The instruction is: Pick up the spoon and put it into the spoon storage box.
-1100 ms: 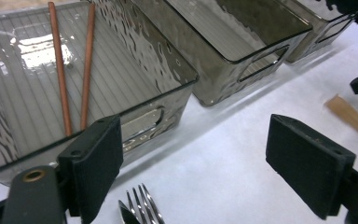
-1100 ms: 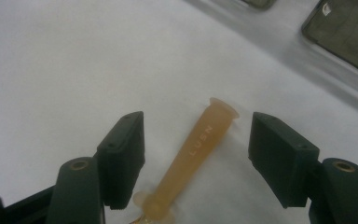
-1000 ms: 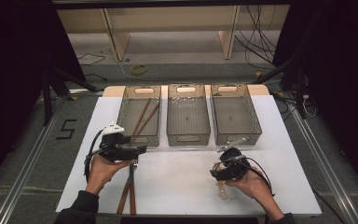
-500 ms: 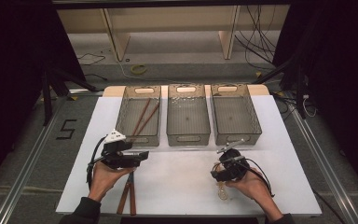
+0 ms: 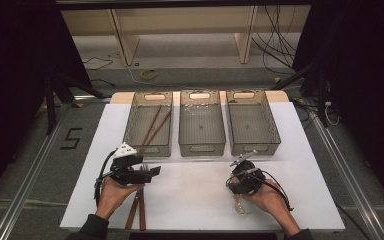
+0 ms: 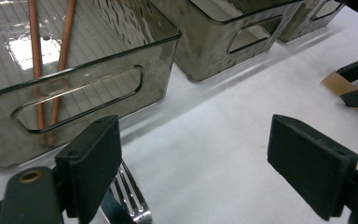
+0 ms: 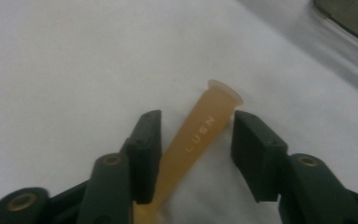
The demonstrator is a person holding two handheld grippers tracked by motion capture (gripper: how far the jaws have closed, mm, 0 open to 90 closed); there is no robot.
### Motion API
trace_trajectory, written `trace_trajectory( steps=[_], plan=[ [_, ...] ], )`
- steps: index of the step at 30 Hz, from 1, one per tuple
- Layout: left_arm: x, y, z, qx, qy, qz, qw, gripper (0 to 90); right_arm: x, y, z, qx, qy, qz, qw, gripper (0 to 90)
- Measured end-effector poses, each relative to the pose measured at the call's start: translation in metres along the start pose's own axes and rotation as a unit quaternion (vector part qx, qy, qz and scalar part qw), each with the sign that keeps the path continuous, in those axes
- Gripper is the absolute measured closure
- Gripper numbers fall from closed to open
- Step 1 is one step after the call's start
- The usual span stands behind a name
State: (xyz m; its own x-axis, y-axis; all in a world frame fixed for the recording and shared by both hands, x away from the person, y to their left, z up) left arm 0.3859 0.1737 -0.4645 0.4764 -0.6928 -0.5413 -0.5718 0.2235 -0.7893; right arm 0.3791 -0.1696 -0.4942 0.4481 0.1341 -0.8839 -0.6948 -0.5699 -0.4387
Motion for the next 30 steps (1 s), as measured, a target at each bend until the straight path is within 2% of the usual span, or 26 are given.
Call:
trace_trajectory(
  steps=[8,18,24,30],
  plan=[
    [-0.002,0.000,-0.002,0.006,-0.001,-0.004,1.0000,17.0,-0.001,-0.002,0.005,-0.014,-0.001,0.003,0.9999,73.7],
    [-0.004,0.002,0.002,0.002,-0.004,-0.005,1.0000,17.0,-0.002,-0.003,0.003,-0.013,-0.010,0.004,0.9999,75.3],
    [-0.004,0.003,0.003,0.000,-0.005,-0.004,1.0000,17.0,-0.012,-0.005,-0.003,0.002,-0.024,-0.022,0.9995,75.6],
    [-0.005,0.004,0.003,0.000,-0.005,-0.004,1.0000,17.0,-0.022,-0.008,-0.010,0.018,-0.043,-0.049,0.9977,75.6]
  ],
)
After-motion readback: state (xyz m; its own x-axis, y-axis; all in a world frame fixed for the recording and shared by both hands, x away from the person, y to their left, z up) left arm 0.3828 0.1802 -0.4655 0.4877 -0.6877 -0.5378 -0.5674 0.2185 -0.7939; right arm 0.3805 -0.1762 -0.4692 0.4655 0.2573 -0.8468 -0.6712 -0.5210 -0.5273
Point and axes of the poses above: each handheld gripper's, and its own axes: x roughly forward along the jaws, y roughly out of its underside, z roughly to its left, the point moved 3 cm from there along x, roughly forward along the jaws, and after that the axes turned 10 degrees about y, right-handed, at the moved point
